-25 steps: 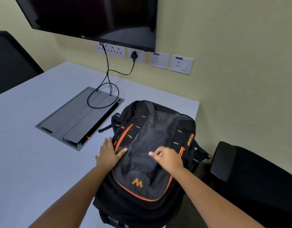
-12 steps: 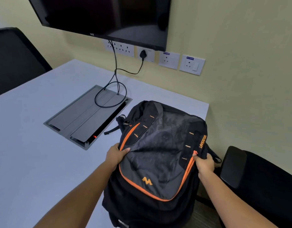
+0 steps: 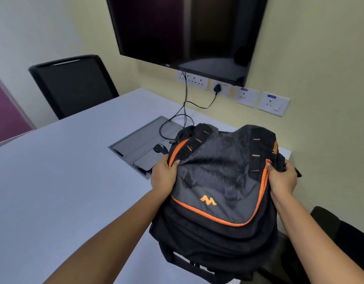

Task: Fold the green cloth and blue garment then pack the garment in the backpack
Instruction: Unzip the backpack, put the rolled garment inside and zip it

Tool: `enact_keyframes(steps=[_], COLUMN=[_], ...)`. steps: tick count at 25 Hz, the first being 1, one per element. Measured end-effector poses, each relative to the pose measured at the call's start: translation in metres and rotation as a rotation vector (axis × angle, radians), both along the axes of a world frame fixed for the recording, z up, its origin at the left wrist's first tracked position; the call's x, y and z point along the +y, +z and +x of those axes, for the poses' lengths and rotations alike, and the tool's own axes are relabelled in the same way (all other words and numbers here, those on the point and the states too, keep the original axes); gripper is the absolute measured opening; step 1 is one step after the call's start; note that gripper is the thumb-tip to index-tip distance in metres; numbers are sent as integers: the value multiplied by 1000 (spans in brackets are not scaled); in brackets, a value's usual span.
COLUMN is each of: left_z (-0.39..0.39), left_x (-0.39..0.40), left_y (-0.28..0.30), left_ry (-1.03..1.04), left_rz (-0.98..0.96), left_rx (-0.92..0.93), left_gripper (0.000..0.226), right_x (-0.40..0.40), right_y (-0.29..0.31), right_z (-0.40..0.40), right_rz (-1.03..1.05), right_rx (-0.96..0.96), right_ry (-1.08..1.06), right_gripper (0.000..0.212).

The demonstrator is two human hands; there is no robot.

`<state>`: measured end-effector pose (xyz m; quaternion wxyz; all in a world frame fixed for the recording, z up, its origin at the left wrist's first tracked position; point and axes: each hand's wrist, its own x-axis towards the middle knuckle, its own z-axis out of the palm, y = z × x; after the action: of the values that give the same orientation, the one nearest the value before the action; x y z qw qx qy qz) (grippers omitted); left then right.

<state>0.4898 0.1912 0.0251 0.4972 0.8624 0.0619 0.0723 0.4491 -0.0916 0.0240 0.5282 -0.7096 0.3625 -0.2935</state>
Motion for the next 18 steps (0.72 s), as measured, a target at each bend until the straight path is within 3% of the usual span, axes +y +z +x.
enact_keyframes(steps=[6,10,18], left_z=[-30,-54,-117], left_x=[107,184,283], left_y=[43,53,-15], left_ry=[228,399,742], left_rz=[-20,-9,-83], left_rx=[-142,-180,-48], left_gripper=[19,19,16], right_x=[107,192,334], right_y=[46,46,1], right_z=[34,57,89], right_rz=[-36,-55,-184], right_rx=[-160,-150,-96], right_ry=[235,410,867], right_gripper=[31,29,30])
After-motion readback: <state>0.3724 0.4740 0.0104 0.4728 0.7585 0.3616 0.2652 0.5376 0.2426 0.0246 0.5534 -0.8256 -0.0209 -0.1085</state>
